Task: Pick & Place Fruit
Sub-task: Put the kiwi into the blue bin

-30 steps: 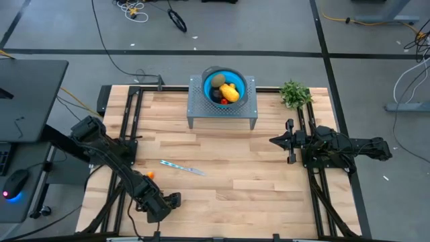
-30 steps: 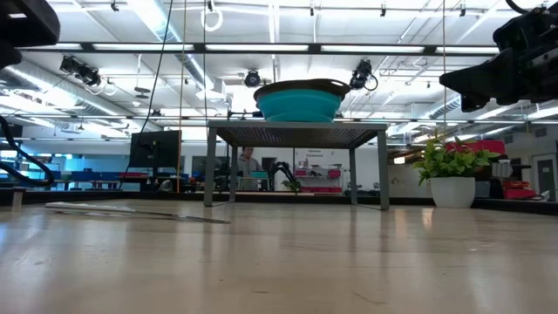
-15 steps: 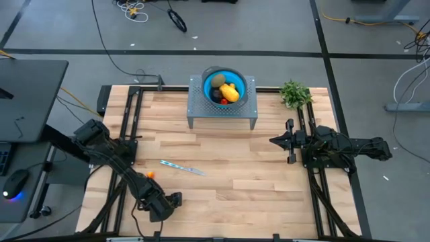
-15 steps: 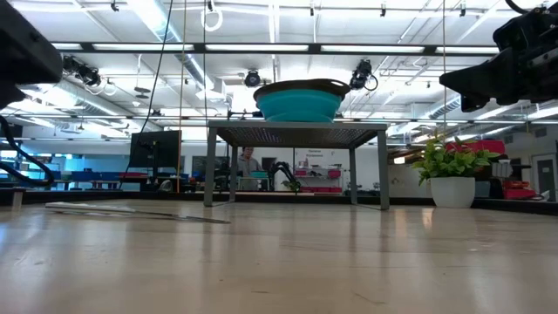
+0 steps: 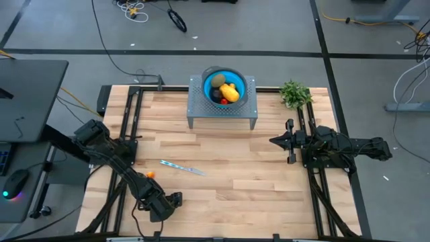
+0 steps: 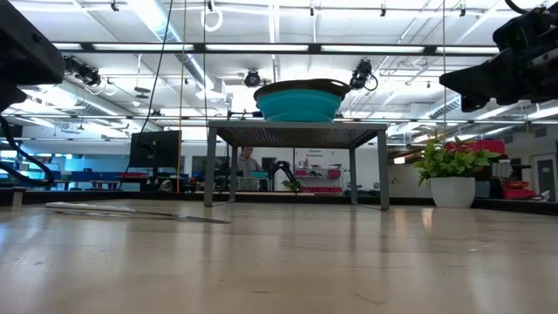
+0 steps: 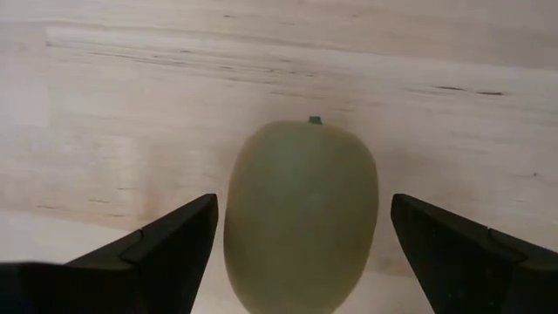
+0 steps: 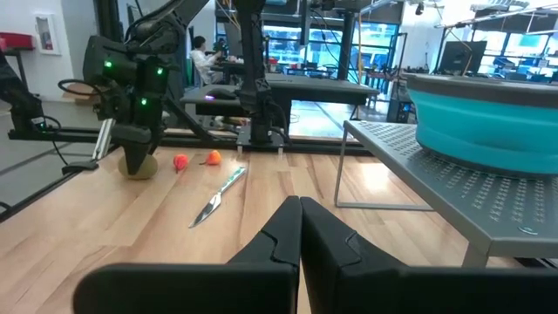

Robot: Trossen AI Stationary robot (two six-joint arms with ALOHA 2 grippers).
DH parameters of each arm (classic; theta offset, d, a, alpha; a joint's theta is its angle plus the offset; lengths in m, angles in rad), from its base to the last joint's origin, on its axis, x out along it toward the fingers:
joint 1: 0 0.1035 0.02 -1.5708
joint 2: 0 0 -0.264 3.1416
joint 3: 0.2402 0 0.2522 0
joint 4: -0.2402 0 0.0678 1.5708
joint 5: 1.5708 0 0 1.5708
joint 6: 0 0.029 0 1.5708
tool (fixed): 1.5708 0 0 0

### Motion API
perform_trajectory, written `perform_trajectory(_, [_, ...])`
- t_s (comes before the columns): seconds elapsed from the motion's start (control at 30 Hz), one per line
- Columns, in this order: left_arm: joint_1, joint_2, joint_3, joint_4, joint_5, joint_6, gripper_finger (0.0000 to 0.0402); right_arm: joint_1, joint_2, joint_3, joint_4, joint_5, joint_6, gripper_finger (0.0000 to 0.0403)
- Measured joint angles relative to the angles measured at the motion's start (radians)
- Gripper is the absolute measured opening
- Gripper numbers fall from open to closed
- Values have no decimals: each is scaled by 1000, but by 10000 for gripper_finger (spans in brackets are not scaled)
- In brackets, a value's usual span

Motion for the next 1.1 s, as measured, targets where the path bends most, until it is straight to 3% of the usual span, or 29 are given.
perform_trajectory(0.57, [0, 0, 0, 0, 4, 15, 258, 0, 0, 0, 0, 0, 0, 7])
perform_trajectory(1.1, [1, 0, 0, -1, 4, 15, 254, 0, 0, 0, 0, 0, 0, 7])
